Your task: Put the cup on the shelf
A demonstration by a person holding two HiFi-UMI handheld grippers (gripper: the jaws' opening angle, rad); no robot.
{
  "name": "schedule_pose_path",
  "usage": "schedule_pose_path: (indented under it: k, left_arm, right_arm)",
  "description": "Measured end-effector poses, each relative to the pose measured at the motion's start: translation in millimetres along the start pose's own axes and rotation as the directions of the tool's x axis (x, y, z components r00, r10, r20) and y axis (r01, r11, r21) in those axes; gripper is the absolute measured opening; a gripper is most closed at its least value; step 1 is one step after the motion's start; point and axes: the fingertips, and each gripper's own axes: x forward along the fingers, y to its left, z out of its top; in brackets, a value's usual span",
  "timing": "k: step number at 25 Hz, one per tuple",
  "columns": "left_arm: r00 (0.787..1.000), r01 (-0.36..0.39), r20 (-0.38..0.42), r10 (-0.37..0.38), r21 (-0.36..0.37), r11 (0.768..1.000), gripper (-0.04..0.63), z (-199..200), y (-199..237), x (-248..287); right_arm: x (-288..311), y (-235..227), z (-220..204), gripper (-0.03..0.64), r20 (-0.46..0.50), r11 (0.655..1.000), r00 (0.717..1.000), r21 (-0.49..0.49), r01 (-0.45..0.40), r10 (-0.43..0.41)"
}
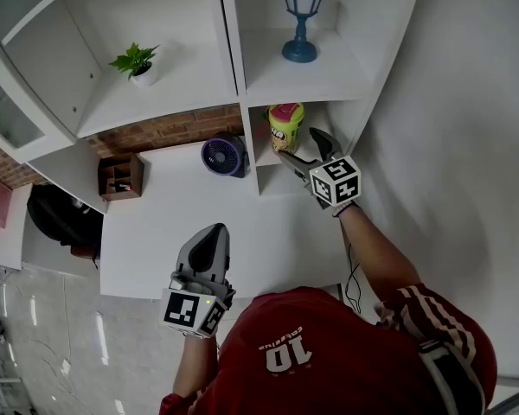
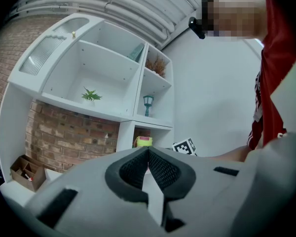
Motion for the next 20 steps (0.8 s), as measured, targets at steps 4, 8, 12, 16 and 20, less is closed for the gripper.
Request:
schedule_pose_path:
  k: [4, 8, 12, 16, 20]
  left_arm:
    - [0.999, 0.031, 0.008, -0.031, -0.008, 0.999, -0.006, 2, -2, -7]
    - [0.997, 0.067, 0.031, -0.066, -0.018, 0.998, -0.006, 9, -4, -13]
    - [0.994, 0.102, 0.048, -0.101, -0.020, 0.995, -0.006, 13, -6, -18]
    - [0.990, 0.134, 0.052, -0.134, -0.012, 0.991, -0.006, 17, -7, -28]
    - [0.987, 0.153, 0.049, -0.152, -0.006, 0.988, -0.006, 18, -4, -40]
  right_arm:
    - [-15, 8, 1, 0.413, -0.002, 1.000, 1.000, -0.009, 0.025, -0.025]
    - [-33, 14, 7, 0.411, 0.001, 0.998, 0.998, -0.018, 0.064, -0.064]
    - [-50, 23, 9, 0.411, 0.001, 0.996, 0.996, -0.027, 0.089, -0.089]
    - [-67, 30, 12, 0.411, 0.005, 0.992, 0.992, -0.030, 0.125, -0.125]
    - [-83, 42, 13, 0.411, 0.016, 0.988, 0.988, -0.011, 0.155, -0.154]
